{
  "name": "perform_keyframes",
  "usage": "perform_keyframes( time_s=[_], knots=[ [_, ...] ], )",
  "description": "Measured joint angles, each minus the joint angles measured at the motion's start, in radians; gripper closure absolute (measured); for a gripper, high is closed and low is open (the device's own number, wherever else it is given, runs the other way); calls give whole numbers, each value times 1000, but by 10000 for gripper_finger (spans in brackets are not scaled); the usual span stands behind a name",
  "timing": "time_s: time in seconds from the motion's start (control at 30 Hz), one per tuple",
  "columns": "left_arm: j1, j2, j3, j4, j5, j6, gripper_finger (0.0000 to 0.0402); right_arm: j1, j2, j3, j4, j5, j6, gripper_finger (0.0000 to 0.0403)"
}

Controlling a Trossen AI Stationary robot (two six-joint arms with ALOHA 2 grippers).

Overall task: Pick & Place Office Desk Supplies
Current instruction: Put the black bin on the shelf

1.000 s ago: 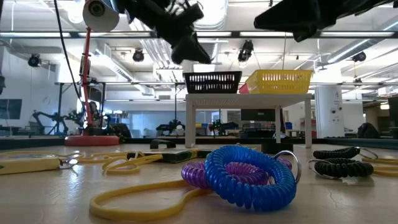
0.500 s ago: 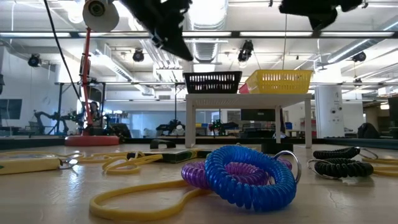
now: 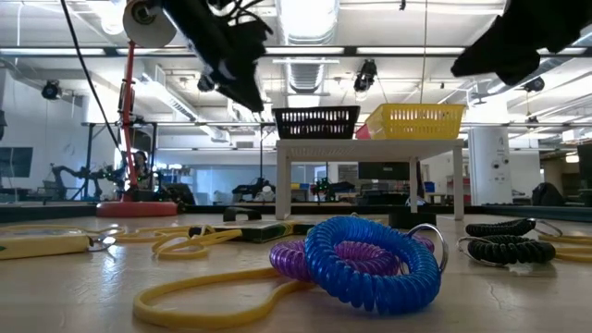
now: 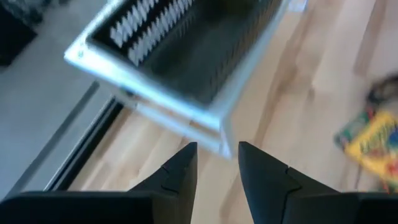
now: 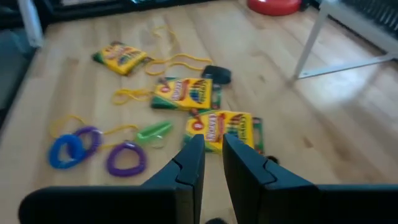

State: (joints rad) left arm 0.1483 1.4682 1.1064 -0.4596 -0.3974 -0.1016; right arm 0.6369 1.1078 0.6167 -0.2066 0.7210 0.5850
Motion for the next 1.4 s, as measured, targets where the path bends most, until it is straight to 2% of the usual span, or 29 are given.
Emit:
perform_keyframes(
  time_s=[0.27,0.47,0.53,0.63,0.73,0.87,1.13,1.4],
  knots=[
    [9,9,-142,470,19,72,283,0,40,0,9,13,-9,346],
    [25,11,-178,632,75,74,283,0,47,0,11,74,-11,346],
    [25,10,-169,619,106,51,283,-3,47,0,11,102,-13,346],
    [-1,5,-139,581,213,46,283,-3,48,0,15,126,-13,346],
    [-33,19,-89,461,255,45,283,-6,51,0,27,138,-17,346],
    [-34,97,-40,339,185,-24,283,-9,53,0,35,145,-59,346],
    [-21,267,76,388,28,17,283,-18,53,0,47,147,-73,346],
    [33,390,226,407,20,158,284,-18,53,0,50,147,-73,346]
  ],
)
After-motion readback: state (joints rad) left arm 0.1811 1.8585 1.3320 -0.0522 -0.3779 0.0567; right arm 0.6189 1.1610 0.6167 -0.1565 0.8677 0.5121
